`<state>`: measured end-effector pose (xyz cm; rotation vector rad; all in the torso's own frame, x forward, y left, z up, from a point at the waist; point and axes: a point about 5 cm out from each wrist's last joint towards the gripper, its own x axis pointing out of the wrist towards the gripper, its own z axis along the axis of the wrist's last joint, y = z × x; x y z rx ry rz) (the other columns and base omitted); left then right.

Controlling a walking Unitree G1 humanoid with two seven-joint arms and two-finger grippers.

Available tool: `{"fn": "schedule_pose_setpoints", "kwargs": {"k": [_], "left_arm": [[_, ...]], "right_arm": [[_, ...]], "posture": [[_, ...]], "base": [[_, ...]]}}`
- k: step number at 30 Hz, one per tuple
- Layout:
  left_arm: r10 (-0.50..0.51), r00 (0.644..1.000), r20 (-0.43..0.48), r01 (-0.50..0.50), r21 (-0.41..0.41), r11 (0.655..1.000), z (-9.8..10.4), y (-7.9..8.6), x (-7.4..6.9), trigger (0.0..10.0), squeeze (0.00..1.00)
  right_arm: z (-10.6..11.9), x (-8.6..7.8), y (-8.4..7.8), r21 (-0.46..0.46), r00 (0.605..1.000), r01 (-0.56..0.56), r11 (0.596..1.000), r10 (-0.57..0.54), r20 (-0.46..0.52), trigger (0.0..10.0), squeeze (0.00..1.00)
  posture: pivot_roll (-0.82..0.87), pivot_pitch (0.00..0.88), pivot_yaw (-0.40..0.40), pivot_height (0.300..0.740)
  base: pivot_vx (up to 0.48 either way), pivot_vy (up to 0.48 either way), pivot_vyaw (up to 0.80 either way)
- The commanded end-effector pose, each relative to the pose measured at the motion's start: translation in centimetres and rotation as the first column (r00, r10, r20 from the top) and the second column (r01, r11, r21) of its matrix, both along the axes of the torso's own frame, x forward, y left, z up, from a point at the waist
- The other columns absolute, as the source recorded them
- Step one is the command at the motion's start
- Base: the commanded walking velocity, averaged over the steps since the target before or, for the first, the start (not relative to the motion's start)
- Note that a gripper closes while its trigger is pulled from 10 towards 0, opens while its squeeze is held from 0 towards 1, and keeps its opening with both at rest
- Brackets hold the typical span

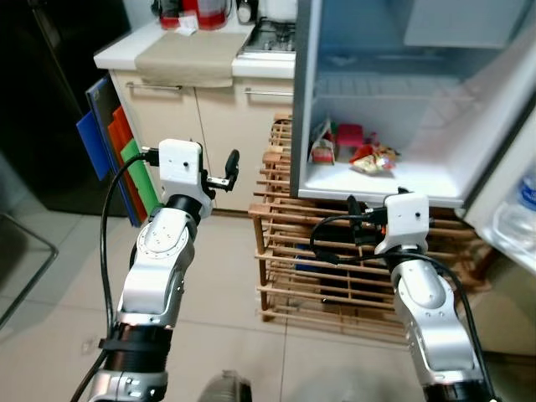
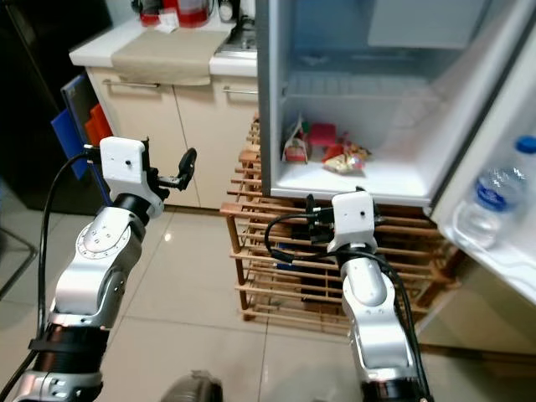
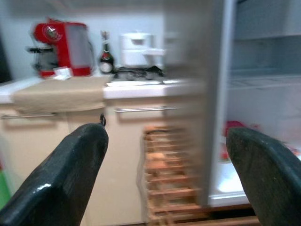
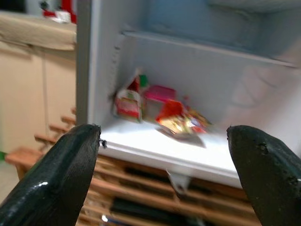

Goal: Restocking fridge

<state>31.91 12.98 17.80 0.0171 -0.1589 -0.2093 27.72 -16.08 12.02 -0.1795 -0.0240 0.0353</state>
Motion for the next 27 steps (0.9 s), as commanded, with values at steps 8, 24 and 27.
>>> {"fn": "schedule_pose_setpoints", "kwargs": {"k": [8,24,27], "left_arm": [[-0.071,0.997,-0.002,0.071,-0.016,0.997,-0.3,-0.6,-0.5,10.0,0.0],[-0.13,0.991,0.009,0.13,-0.051,0.99,-0.3,-1.7,-0.8,10.0,0.0],[-0.129,0.992,0.002,0.129,-0.064,0.99,-0.4,-1.8,-0.8,10.0,0.0]], "right_arm": [[-0.3,-0.7,0.6,0.008,1.0,-0.018,1.0,0.018,0.004,10.0,0.67],[-0.6,-1.2,0.0,-0.025,1.0,-0.009,1.0,0.009,-0.005,10.0,0.68],[-0.6,-1.4,-0.1,-0.024,1.0,-0.012,1.0,0.012,-0.007,10.0,0.68]], "posture": [[-0.04,0.0,0.051,0.74],[-0.07,0.0,0.064,0.74],[-0.07,0.0,0.066,0.74]], "base": [[0.0,-0.281,0.0],[0.0,-0.454,0.0],[0.0,-0.454,0.0]]}}
